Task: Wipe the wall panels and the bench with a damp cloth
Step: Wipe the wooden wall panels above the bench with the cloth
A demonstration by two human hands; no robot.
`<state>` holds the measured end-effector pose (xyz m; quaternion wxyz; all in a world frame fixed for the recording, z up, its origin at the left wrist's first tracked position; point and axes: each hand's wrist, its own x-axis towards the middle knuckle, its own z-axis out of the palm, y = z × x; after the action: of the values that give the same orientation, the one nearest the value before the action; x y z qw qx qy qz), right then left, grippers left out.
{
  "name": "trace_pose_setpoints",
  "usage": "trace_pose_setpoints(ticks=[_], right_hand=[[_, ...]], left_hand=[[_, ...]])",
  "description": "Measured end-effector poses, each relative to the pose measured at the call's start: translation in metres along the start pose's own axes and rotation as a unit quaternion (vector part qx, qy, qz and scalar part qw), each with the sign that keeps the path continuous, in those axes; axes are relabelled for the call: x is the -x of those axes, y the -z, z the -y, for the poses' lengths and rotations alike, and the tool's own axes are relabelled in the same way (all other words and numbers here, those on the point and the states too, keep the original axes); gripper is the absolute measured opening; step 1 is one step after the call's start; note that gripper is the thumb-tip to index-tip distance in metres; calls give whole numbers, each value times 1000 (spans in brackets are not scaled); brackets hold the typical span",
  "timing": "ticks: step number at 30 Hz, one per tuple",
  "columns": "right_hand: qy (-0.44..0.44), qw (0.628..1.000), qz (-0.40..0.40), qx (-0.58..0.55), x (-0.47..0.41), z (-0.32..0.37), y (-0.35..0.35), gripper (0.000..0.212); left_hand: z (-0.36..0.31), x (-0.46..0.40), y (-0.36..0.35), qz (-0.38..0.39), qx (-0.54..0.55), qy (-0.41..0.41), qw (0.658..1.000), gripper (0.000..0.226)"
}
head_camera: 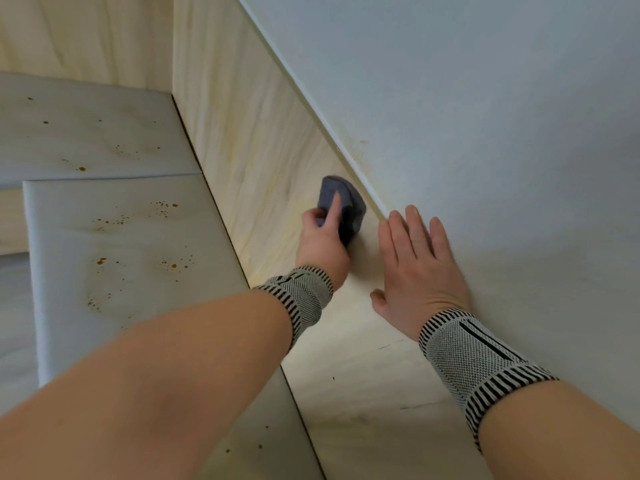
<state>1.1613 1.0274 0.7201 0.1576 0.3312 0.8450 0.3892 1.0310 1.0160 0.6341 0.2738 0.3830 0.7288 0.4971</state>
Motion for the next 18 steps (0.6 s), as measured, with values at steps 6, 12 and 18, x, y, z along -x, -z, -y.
trace_pose_setpoints(ticks=[6,12,18], right_hand=[[3,1000,-14,5,-1,0,1,109],[1,1000,-21,-20,-1,0,-2,105],[13,999,-24,-16,3,0,1,98]], left_hand=[[32,58,-27,41,-101,-167,980,85],[44,63,-34,58,-102,-179,977,83],[14,35,-30,39,39,142,988,84]])
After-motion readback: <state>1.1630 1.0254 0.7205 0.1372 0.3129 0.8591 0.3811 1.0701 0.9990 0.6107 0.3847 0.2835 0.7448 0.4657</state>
